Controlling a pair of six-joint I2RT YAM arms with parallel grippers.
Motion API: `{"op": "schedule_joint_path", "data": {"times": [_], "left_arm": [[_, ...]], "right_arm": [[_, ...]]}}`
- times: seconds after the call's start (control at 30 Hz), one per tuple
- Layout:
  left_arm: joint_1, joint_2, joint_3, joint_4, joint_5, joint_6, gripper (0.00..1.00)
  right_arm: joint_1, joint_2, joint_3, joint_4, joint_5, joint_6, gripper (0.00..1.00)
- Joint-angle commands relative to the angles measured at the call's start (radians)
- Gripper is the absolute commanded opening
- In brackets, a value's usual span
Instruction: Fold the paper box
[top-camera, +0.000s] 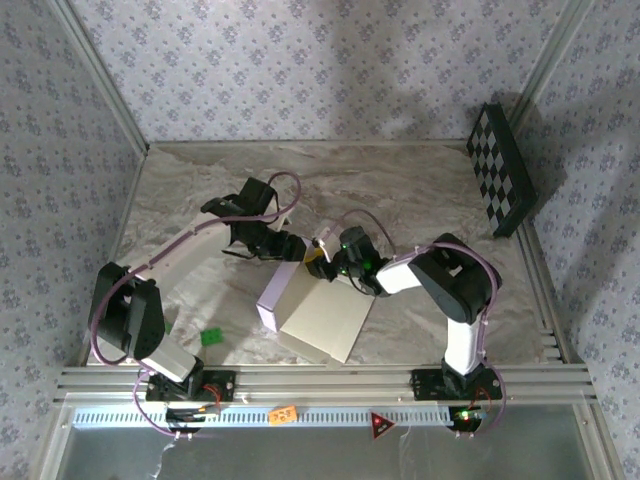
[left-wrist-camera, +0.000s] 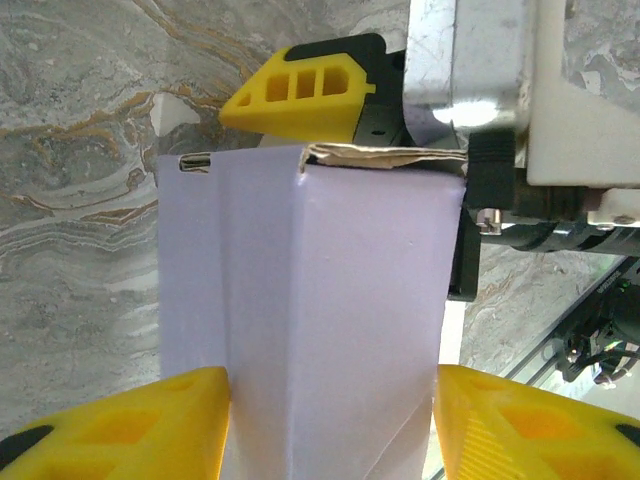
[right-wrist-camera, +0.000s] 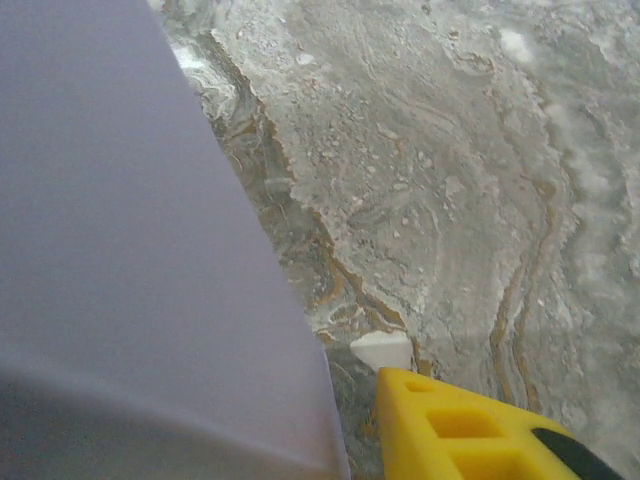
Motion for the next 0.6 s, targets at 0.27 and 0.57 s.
{"op": "schedule_joint_path", "data": {"times": [0.27, 0.57], "left_arm": [[-0.009, 0.006, 0.016, -0.013, 0.011, 0.011, 0.56], [-0.010, -0.038, 0.009, -0.006, 0.009, -0.005, 0.56]], "right_arm": [[0.013, 0.044, 0.015, 0.105, 0.012, -0.004, 0.13], [0.023, -0.063, 0.021, -0.060, 0.050, -0.033, 0.00]]}}
